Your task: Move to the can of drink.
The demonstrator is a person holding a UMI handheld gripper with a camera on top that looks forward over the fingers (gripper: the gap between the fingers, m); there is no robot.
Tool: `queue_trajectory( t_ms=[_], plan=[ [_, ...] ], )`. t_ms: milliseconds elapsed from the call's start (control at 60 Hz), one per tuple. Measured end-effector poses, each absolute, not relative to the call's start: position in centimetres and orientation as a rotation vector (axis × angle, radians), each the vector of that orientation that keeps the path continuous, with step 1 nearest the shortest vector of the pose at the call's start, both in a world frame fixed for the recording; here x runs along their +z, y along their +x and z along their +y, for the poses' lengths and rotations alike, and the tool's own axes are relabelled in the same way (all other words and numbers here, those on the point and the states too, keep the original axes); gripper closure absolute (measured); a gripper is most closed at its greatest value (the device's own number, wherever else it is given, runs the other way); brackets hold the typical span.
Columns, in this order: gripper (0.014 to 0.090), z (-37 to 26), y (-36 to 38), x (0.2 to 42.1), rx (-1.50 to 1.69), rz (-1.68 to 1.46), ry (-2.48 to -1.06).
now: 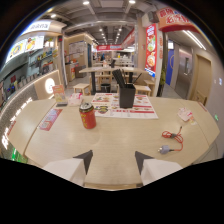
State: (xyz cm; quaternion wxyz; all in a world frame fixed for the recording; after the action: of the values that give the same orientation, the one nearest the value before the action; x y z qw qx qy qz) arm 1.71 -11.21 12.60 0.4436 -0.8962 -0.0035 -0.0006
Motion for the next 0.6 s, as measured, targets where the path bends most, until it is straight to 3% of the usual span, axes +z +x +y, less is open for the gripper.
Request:
queue_trajectory(
  t_ms=[333, 600],
  plan=[
    [0.0204, -8.0, -7.7, 10.7, 0.060, -0.074, -2.245],
    [0.0202, -0.2, -11.3, 8.5, 0.011, -0.032, -2.252]
  ],
)
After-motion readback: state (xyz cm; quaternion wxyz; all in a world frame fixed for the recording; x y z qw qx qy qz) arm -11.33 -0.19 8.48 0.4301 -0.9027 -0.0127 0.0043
